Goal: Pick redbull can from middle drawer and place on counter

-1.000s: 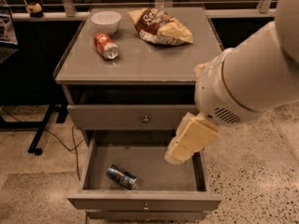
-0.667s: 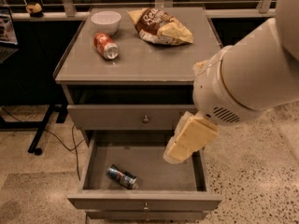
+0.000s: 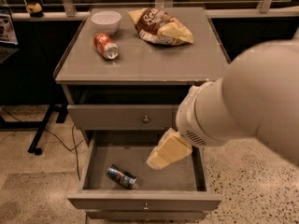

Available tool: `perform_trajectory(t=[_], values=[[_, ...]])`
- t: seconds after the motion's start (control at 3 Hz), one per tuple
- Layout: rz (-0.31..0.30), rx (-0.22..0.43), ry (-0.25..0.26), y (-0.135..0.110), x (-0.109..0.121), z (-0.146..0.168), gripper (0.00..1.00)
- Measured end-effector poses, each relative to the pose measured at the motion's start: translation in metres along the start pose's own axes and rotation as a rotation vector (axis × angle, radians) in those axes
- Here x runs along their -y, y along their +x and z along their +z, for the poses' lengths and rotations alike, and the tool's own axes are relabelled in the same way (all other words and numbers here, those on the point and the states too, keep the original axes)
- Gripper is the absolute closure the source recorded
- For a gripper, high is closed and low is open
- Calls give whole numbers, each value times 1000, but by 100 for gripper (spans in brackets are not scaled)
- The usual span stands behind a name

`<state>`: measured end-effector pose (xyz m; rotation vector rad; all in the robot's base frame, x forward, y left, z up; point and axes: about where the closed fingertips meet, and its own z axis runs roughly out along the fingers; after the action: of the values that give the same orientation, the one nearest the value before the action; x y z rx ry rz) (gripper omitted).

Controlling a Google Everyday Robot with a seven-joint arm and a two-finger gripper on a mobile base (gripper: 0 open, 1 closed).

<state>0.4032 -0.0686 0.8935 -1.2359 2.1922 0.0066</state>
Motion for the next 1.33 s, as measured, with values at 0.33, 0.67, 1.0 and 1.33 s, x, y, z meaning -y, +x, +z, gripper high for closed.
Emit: perform_trajectory(t=[0.33, 0.67, 1.0, 1.33], values=[[70, -13, 10, 6, -6, 54, 0], [107, -33, -19, 7, -14, 105, 0], [126, -67, -46, 10, -20, 143, 0], [133, -114, -87, 14, -26, 187, 0]])
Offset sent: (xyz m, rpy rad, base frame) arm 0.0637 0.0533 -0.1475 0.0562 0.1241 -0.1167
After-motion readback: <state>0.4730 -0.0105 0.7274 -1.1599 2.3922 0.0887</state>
